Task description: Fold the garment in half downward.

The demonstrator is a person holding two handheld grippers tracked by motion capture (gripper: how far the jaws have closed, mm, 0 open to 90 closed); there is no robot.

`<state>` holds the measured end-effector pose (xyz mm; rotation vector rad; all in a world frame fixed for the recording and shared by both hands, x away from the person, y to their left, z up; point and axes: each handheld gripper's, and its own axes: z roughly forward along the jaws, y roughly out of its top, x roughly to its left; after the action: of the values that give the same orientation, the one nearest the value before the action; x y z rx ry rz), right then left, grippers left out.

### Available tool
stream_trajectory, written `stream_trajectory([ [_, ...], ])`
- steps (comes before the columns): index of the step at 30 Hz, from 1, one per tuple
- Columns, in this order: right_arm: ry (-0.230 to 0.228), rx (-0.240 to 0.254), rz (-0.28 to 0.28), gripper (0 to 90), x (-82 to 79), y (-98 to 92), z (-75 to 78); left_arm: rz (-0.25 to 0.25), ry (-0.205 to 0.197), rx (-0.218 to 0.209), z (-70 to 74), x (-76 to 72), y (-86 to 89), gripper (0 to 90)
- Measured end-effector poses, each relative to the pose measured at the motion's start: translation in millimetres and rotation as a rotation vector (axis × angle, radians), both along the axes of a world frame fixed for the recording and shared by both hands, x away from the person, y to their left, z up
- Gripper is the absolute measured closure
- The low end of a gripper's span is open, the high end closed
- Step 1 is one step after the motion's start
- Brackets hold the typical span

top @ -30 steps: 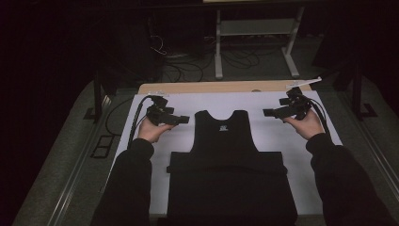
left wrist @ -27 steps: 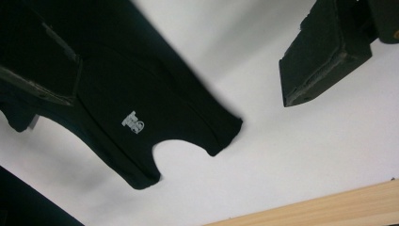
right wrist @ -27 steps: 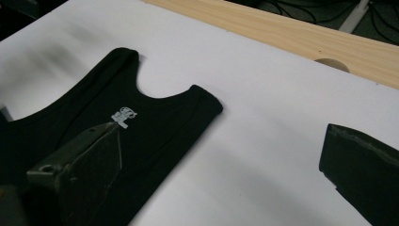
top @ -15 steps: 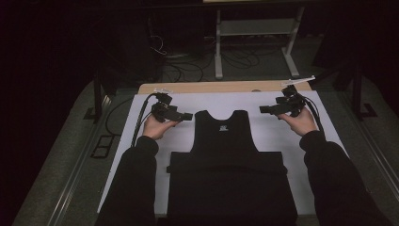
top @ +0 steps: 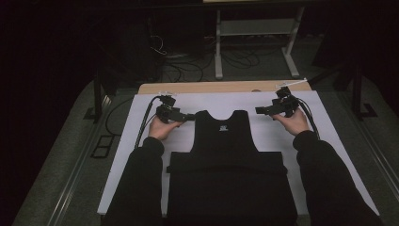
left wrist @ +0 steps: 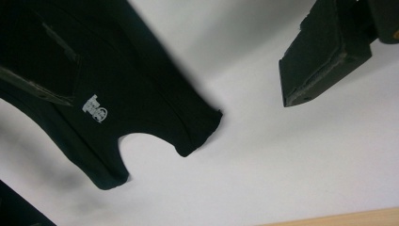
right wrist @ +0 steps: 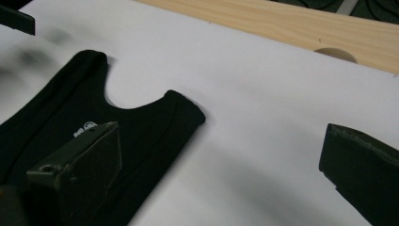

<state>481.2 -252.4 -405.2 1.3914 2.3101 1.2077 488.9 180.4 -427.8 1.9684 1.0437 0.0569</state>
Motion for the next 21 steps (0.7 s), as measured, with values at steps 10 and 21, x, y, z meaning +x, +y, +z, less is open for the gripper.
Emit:
stream_trajectory([
  [10, 0.031, -0.023, 0.01, 0.2, 9.7, 12.0, -10.6, 0.019, 0.007, 0.008, -10.2, 6.1, -9.0, 2.7],
  [21, 0.072, 0.004, 0.003, 8.6, 15.4, 26.4, -28.3, 0.008, 0.032, 0.055, -19.0, 10.5, -29.2, 6.2],
])
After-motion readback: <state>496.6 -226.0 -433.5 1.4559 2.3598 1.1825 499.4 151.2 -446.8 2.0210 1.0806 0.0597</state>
